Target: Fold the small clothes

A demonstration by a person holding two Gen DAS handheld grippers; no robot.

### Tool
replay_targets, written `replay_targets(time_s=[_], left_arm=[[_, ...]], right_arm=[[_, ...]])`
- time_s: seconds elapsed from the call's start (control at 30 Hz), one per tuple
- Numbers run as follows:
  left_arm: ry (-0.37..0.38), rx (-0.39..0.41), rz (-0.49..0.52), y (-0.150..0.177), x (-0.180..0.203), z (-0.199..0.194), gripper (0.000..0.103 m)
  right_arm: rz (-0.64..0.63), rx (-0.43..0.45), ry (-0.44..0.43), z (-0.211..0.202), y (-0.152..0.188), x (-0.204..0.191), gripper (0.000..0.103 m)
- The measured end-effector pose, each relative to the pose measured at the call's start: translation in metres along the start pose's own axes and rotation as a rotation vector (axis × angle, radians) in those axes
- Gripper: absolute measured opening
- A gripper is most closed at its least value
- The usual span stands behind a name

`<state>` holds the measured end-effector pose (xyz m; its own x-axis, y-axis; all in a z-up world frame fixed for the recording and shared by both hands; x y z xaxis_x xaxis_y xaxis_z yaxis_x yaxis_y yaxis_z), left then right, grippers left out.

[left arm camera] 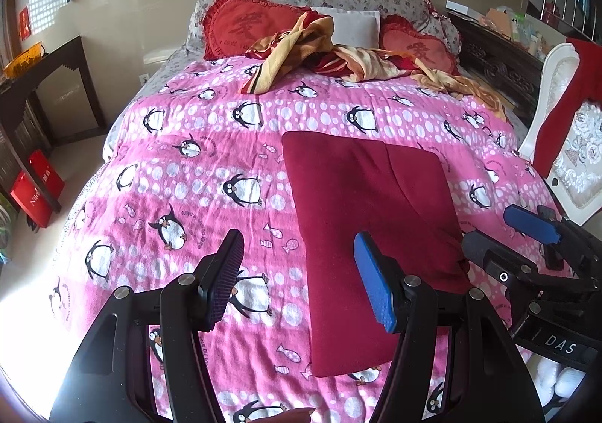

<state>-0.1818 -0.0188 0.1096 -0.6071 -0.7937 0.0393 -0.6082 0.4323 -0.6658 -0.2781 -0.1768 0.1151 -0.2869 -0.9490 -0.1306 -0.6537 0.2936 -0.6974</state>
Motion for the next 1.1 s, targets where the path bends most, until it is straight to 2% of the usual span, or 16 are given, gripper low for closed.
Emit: replay_targets(time_s=[1.1], left_arm=[[-0.001,-0.035,0.008,0.001,0.002,0.021,0.061]], right_arm=[[0.020,-0.050,-0.007,0.023,0.003,0.007,0.074]])
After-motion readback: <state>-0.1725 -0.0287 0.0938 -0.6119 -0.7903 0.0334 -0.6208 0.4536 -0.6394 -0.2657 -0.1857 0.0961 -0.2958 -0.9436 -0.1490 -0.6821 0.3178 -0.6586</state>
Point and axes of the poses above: each gripper's, at about its wrist camera, not at the fingertips, and z roughly the way its jaws point, x to its right, y to its underside, the point moved 3 cm from there along z, roughly the way its jaws point, and after that the axes turned 1 degree about z, right-handed, at the moved point
